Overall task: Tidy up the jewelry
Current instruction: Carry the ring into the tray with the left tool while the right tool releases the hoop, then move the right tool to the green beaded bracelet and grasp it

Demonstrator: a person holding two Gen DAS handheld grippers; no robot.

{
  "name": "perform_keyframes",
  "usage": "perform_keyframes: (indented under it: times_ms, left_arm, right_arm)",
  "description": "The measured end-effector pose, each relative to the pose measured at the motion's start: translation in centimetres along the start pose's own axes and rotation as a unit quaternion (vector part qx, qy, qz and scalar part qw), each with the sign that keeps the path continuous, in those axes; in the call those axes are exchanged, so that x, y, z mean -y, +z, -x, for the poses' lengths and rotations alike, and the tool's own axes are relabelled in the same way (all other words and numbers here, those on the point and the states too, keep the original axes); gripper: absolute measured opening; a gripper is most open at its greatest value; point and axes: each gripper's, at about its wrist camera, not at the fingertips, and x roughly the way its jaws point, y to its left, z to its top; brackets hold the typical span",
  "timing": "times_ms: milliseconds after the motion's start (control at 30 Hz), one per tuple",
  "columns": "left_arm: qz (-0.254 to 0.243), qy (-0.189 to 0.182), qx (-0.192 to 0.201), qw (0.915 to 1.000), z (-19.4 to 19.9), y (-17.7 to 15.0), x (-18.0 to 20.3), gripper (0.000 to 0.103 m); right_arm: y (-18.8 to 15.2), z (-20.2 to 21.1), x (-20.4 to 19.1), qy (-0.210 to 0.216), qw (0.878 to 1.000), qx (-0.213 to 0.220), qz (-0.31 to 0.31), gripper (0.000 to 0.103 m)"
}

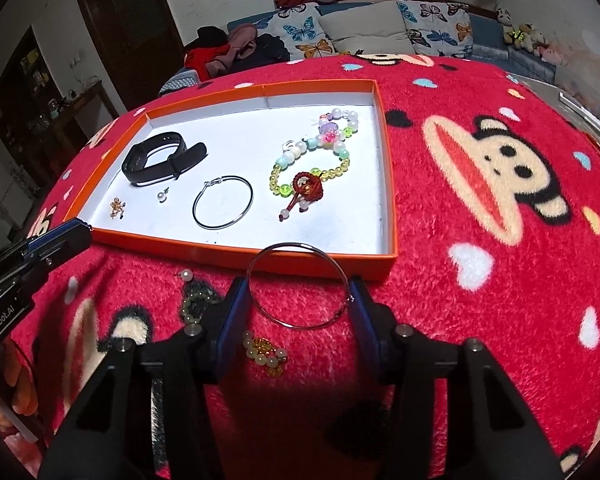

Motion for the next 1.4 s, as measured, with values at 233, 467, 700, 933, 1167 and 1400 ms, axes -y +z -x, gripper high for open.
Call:
perform_keyframes:
  times_ms: [233, 467, 700, 933, 1167, 1400]
  left_arm:
    - [0.006, -0.002, 0.003, 1.0, -0.2, 0.6, 0.1, 0.019]
    - [0.001, -0.006, -0.004, 1.0, -1.8, 2.8, 0.5, 0.019]
    - [0.005, -0.005, -0.028, 0.9996, -4.6, 3.8, 0.0, 0.019]
    - [0.011, 0.001, -0.047, 0.9988, -6.4, 3.5, -0.7, 0.019]
    - [0.024, 0.007, -0.054, 0.9982, -6.8, 3.4, -1.4, 0.046]
    - [0.027, 0.01, -0.041, 0.9987, -5.6, 3.6, -1.3, 0.056]
  right_arm:
    - [0.9, 2.1, -1.1, 0.032, 0.999, 0.026, 0.031, 0.05]
    - [4.3, 0.9, -2.7, 0.066, 0.995, 0.029, 0.069, 0.051]
    - [5.8, -2.9, -3.8, 0.077, 0.992, -0.011, 0.1, 0.051]
    - [5.5, -4.0, -4.2, 0.084, 0.99, -0.029, 0.105, 0.051]
    - [5.7, -4.0, -4.5, 0.085, 0.99, -0.03, 0.107, 0.054]
    - [5.9, -3.0, -4.2, 0.082, 0.989, -0.017, 0.118, 0.063]
